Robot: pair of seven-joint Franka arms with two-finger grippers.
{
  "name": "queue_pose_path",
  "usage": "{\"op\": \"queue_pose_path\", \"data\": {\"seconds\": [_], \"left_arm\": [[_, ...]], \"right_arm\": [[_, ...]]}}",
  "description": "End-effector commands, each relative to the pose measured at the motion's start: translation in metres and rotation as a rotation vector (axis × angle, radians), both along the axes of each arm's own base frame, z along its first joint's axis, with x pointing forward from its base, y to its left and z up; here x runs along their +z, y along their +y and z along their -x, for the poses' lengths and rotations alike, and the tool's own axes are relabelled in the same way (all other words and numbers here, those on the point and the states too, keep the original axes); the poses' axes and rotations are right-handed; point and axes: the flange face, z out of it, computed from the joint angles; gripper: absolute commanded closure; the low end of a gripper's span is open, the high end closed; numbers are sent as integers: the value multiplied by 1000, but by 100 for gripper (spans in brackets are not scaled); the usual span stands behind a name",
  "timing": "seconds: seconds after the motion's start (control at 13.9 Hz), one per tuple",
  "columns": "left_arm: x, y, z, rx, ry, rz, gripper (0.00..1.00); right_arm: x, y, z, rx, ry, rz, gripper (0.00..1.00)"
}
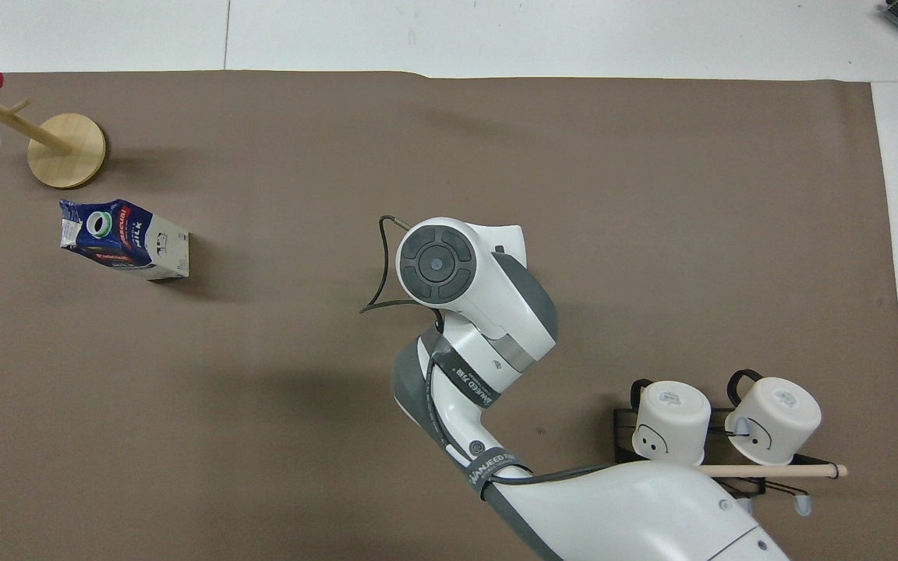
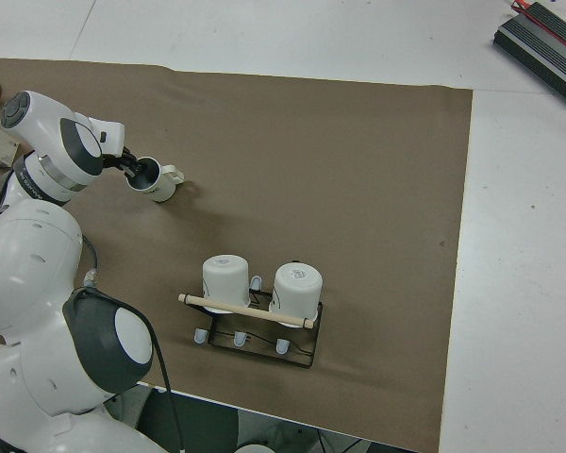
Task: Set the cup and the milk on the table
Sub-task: 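Carry the white mug with the right gripper toward the table center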
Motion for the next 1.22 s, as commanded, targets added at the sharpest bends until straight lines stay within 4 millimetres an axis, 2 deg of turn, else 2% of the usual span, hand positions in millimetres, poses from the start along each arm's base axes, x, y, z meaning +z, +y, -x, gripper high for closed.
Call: {"op": "queue_pose_path", "data": {"seconds": [0.0,0.29,0.36,0.43,0.5,0.79,0.93,1.15], "left_arm": [[1,0,5,1,6,-6,0],[1,0,5,1,6,-6,0],[1,0,5,1,6,-6,0],[1,1,5,2,6,-6,0],[0,0,5,1,8,-6,0],[1,2,5,1,5,-7,0],[1,2,5,1,5,-7,0],[1,2,5,1,3,-7,0]], "right_arm": [[-8,-1,4,22,-21,-6,100],[-9,-1,5,25,-18,-8,100],[-9,1,6,28,-17,-12,81],[-9,3,7,25,-12,-17,27],[-6,6,8,27,-13,-17,0],[29,-5,6,88,-27,-13,0],[52,-24,-2,114,-34,-6,0],[102,-67,-7,201,-10,15,0]]}}
